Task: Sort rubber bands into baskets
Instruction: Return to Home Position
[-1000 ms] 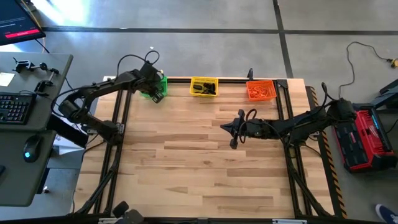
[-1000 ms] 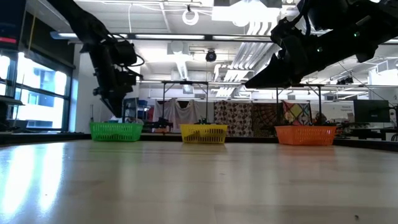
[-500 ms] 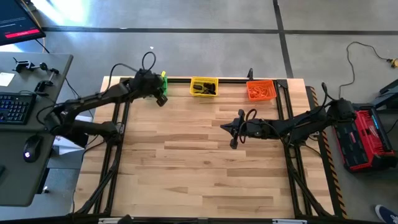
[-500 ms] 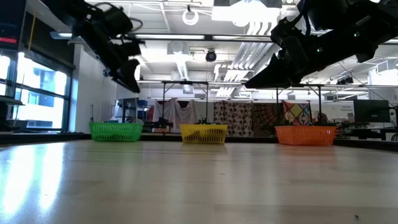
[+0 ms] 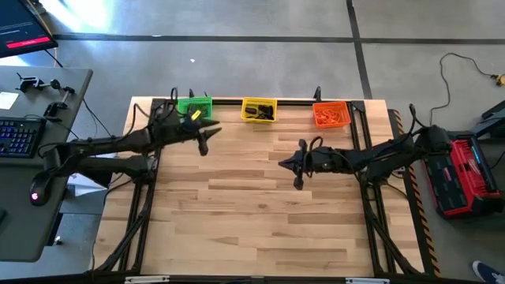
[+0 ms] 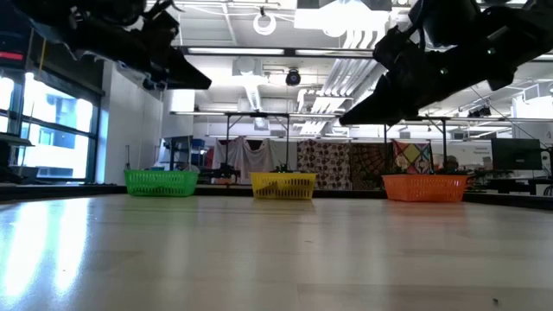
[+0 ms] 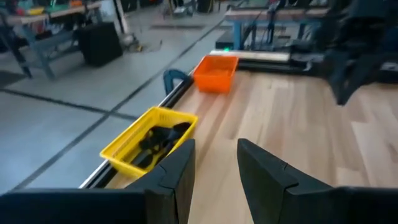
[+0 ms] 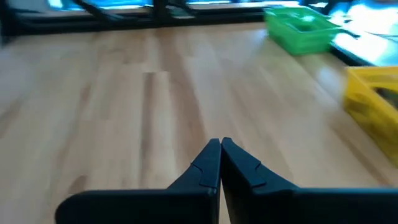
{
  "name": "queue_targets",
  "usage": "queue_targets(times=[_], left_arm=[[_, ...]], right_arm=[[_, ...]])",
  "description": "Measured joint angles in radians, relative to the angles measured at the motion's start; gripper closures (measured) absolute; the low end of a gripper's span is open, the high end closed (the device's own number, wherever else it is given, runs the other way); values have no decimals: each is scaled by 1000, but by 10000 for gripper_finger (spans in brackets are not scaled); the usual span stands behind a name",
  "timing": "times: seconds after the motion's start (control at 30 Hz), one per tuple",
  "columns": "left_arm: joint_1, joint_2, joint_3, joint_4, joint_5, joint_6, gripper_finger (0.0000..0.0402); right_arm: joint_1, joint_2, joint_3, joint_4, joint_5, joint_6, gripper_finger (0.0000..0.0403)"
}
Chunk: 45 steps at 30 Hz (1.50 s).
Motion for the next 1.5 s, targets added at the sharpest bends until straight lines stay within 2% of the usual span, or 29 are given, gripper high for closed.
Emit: queue_targets(times=[0.07,0.33,0.6,0.77,0.93,1.07,1.33,1.5], left_arm=[[-18,-15,-29,45,2,-1,294],[-53,-70,-81,133,32,28,338],[-7,-96,-132,200,126,31,398],[11,-125,-149,239,155,25,400],[38,-167,-161,241,160,26,401],[56,-188,-161,243,189,25,401],[55,-188,-161,261,204,10,401],[55,-145,-161,327,204,24,401]], right_arm=[[-29,0,0,8,-67,-22,403],[-125,-12,0,44,-198,-116,403],[-160,-12,0,86,-229,-146,403],[-169,-12,0,127,-262,-144,403],[-187,-21,-1,225,-352,-162,403],[-218,-74,-1,159,-352,-160,403],[-282,-257,-2,-7,-339,-189,403],[-325,-336,-83,38,-335,-185,403]])
